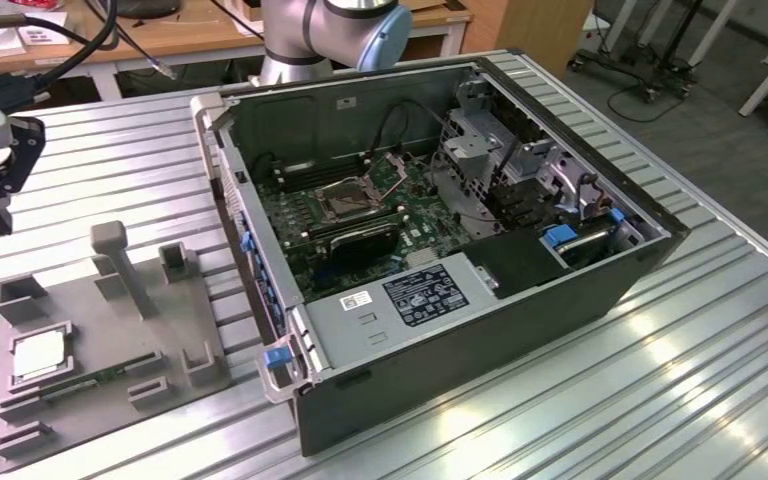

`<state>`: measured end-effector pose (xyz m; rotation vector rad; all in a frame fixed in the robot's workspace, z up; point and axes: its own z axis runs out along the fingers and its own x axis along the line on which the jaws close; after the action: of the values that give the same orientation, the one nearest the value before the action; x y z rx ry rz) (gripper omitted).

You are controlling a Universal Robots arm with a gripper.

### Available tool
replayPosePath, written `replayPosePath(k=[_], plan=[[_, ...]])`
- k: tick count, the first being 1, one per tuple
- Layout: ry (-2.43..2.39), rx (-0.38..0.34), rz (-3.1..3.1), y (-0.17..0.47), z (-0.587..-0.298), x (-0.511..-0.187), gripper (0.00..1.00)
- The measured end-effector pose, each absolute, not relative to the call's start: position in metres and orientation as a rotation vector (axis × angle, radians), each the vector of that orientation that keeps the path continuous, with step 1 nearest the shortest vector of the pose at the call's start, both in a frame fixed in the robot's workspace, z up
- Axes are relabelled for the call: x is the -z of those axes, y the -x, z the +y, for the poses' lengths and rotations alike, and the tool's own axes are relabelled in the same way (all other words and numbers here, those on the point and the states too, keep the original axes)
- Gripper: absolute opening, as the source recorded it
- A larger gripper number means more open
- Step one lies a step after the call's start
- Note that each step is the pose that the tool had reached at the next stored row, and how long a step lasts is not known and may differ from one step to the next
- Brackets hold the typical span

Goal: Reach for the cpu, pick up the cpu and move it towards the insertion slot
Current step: 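Reach for the cpu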

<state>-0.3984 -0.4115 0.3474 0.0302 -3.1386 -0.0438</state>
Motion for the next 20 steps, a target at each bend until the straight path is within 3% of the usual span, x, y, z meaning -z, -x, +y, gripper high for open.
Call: replayPosePath(k=[20], plan=[[-0.030,0.044,-3.138,0.4032,-0.4175,-0.3459,0.10]])
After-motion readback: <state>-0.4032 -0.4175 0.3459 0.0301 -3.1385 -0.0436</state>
